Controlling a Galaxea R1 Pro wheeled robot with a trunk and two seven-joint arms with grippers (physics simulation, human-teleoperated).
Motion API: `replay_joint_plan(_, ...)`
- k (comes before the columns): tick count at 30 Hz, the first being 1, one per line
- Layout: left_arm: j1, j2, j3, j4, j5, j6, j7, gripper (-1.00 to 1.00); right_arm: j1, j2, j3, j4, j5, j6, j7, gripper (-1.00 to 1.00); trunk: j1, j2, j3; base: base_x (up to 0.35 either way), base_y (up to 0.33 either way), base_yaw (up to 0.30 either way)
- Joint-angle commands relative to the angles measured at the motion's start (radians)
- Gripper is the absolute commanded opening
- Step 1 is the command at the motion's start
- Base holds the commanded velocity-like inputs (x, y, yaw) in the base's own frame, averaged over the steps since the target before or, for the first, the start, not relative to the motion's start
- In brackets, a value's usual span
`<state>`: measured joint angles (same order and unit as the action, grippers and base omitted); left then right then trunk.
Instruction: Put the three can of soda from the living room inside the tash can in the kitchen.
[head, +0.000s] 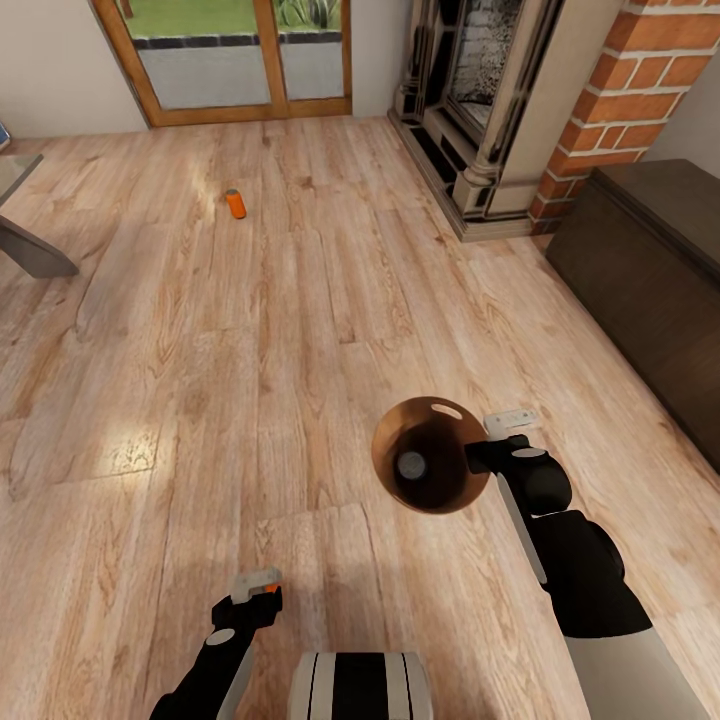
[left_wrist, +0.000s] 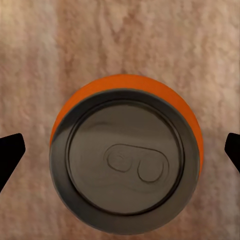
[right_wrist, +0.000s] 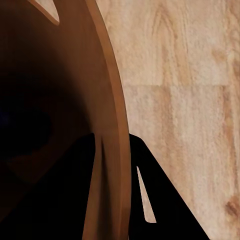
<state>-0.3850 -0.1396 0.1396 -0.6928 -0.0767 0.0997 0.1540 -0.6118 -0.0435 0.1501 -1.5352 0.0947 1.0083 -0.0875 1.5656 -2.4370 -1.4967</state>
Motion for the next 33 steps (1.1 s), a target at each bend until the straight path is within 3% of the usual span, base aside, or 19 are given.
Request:
replay_joint_plan(1,0.0,0.0,0.0,0.0,0.0,0.0,0.0,1.0,0.0,0.0,0.0,0.0,-0.006,0.0,0.003,-1.0,0.0,0.0,0.0,0.0,0.0,0.0)
replay_joint_plan(13,0.0,0.0,0.0,0.0,0.0,0.0,0.0,1.0,0.0,-0.001,0.0,0.0,-0.006,0.0,0.003,-1.0,0.0,0.0,0.0,0.0,0.0,0.0)
replay_joint_plan(14,0.0,0.0,0.0,0.0,0.0,0.0,0.0,-1.0,0.0,-0.001,0.0,0.0,-0.006,0.0,0.003,-1.0,0.0,0.0,0.0,0.0,0.0,0.0)
replay_joint_plan(29,0.0,0.0,0.0,-0.001,0.0,0.0,-0.001,-1.0,0.0,0.0,0.0,0.0,-0.006,0.0,0.003,-1.0,0.0,0.0,0.0,0.0,0.0,0.0)
replay_joint_plan(33,0.0,0.0,0.0,-0.001,0.0,0.0,-0.001,-1.0,0.0,0.0,0.0,0.0,-0.006,0.0,0.003,-1.0,-0.015,0.028,0.013,0.0,0.0,0.0)
